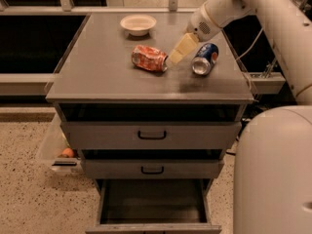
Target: Place coke can into bottom drawer
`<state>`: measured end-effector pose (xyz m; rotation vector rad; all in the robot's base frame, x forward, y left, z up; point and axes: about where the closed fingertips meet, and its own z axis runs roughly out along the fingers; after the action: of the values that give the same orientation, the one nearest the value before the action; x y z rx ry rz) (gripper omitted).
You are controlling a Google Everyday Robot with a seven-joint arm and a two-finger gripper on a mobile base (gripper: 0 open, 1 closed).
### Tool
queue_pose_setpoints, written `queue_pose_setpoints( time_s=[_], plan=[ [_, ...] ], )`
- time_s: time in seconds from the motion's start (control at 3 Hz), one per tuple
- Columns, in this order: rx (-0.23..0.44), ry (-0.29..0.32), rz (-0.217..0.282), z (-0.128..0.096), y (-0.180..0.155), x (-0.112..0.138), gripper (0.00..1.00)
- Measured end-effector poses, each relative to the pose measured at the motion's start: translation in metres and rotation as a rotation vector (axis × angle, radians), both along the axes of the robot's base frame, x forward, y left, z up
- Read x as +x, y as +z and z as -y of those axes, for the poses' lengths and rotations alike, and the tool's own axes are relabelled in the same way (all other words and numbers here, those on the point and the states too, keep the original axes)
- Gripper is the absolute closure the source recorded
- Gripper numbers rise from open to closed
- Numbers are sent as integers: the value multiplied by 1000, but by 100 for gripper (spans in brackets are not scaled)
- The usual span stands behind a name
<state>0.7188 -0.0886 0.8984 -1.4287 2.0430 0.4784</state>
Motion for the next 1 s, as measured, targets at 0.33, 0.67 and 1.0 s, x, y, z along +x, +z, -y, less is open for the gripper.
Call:
queue_pose_setpoints(
  time_s=[0.33,0.67,1.0],
  plan=[
    [35,27,-26,-27,-14,14,0],
    [33,45,-45,-49,-27,24,0],
    [20,58,-59,-66,-41,32,0]
  ],
)
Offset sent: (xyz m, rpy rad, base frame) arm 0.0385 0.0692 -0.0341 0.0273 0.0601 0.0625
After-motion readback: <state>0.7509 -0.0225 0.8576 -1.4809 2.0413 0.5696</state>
